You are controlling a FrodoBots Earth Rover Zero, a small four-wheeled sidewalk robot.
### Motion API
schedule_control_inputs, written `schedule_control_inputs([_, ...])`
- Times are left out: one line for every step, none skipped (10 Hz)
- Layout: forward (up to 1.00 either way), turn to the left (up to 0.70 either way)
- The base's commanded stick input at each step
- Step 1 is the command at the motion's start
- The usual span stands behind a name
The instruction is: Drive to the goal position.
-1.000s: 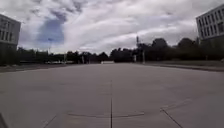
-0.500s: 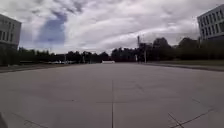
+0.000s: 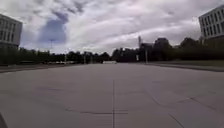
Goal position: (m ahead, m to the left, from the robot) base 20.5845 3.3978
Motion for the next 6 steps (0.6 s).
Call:
schedule_control_inputs([0.7, 0.01])
schedule_control_inputs([0.7, 0.01])
schedule_control_inputs([0.7, 0.01])
schedule_control_inputs([0.7, 0.01])
schedule_control_inputs([0.7, 0.01])
schedule_control_inputs([0.7, 0.01])
